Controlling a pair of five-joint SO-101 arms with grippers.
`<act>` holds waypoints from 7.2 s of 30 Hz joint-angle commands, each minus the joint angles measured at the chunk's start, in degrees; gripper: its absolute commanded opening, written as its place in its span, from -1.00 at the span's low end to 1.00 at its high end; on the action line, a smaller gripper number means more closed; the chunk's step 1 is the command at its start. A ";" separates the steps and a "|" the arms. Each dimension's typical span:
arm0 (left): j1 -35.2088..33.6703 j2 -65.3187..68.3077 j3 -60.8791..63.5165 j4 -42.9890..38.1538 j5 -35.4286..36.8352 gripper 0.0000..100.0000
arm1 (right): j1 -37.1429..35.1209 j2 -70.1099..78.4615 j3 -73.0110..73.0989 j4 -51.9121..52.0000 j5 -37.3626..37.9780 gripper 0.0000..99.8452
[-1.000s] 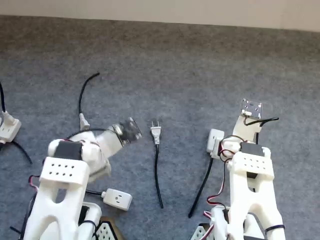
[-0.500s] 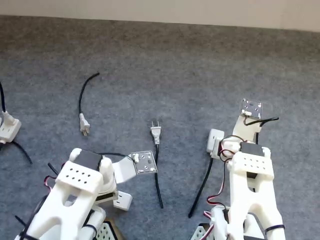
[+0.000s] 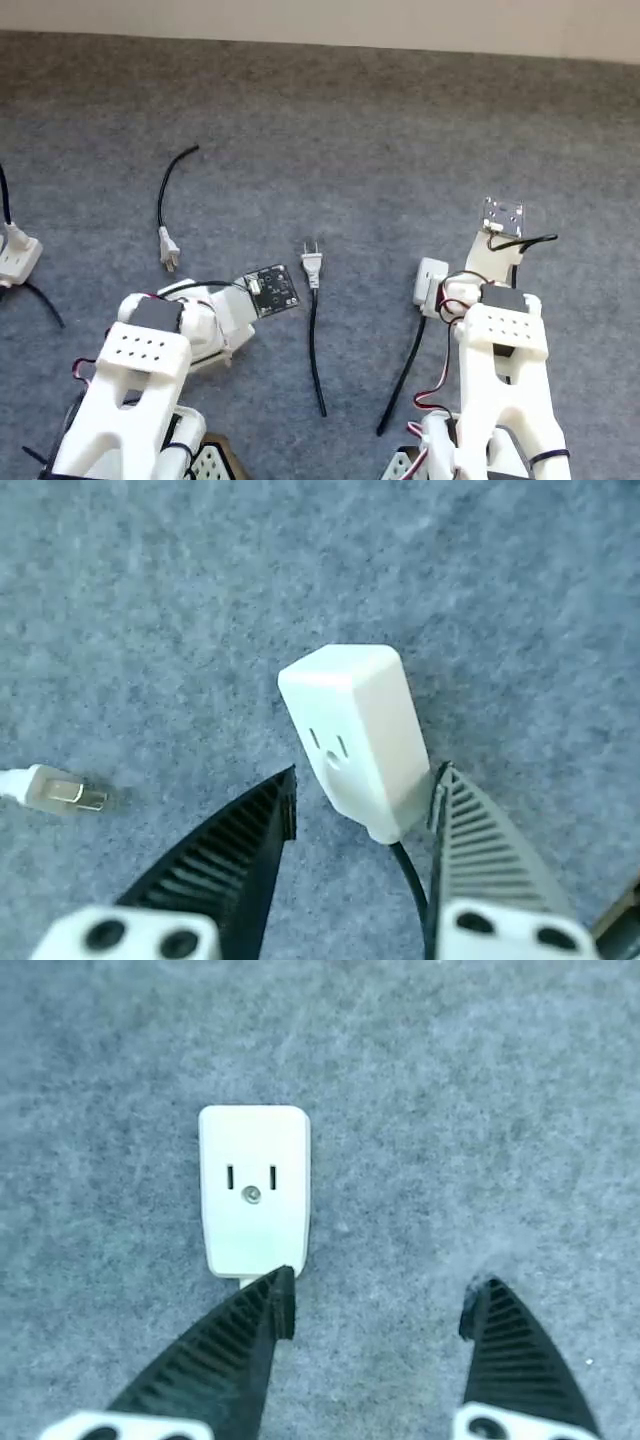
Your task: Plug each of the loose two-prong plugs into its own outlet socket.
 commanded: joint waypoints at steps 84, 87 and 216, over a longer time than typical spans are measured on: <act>25.54 53.14 -34.95 20.92 -3.25 -0.36 | -0.48 -1.36 -1.01 -0.84 2.55 -0.48; 22.46 49.89 -35.74 20.75 -2.99 -0.43 | -0.48 -1.36 -1.01 -0.84 2.55 -0.48; -16.66 88.40 -108.00 36.92 34.73 -0.99 | -4.79 -12.18 -10.24 13.93 11.96 -0.35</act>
